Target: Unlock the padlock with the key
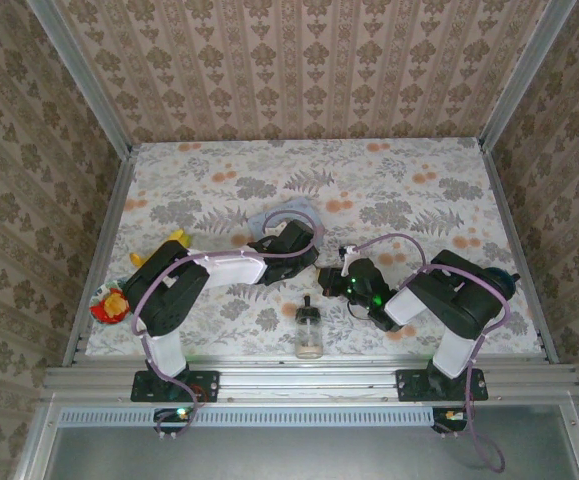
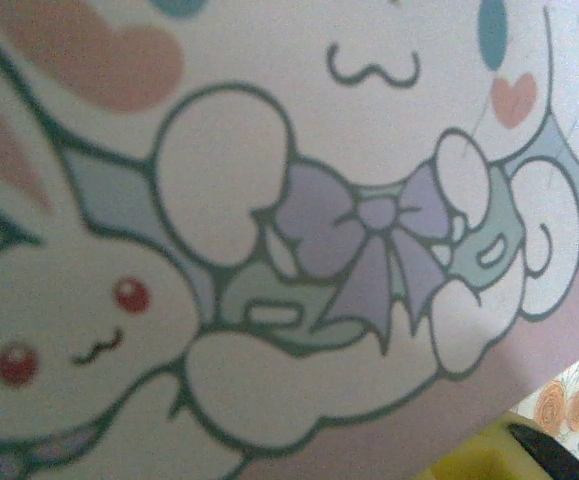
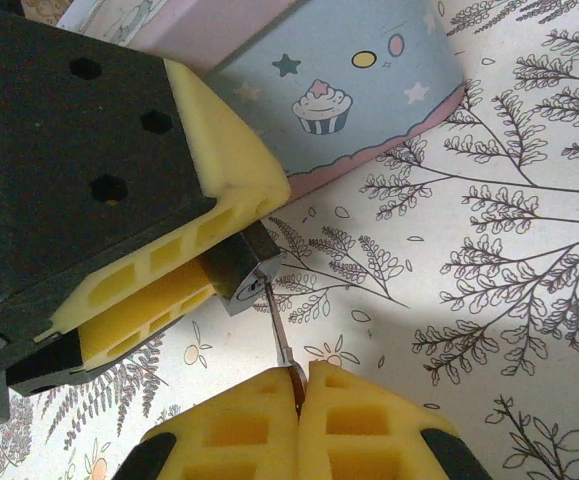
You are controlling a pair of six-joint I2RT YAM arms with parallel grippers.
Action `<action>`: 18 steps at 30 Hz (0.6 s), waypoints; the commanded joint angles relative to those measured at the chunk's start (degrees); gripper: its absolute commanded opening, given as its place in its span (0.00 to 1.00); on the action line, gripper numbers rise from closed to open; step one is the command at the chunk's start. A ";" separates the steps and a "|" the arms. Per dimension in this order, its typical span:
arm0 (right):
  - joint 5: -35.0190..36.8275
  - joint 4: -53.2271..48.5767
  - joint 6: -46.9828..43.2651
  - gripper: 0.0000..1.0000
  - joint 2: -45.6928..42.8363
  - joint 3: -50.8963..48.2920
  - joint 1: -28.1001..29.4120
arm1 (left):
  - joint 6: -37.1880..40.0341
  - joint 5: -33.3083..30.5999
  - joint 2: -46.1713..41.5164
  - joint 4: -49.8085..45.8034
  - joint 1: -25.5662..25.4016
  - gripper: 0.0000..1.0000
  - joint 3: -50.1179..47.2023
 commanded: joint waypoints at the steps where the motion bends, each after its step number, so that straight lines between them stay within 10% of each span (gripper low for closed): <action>1: 0.70 2.56 0.01 0.00 0.91 1.77 0.41 | -1.18 0.80 -1.68 2.44 -0.44 0.17 1.44; 18: 4.06 1.08 -0.18 0.00 -3.20 1.41 0.43 | -3.92 6.63 -3.75 -3.33 -0.21 0.17 2.07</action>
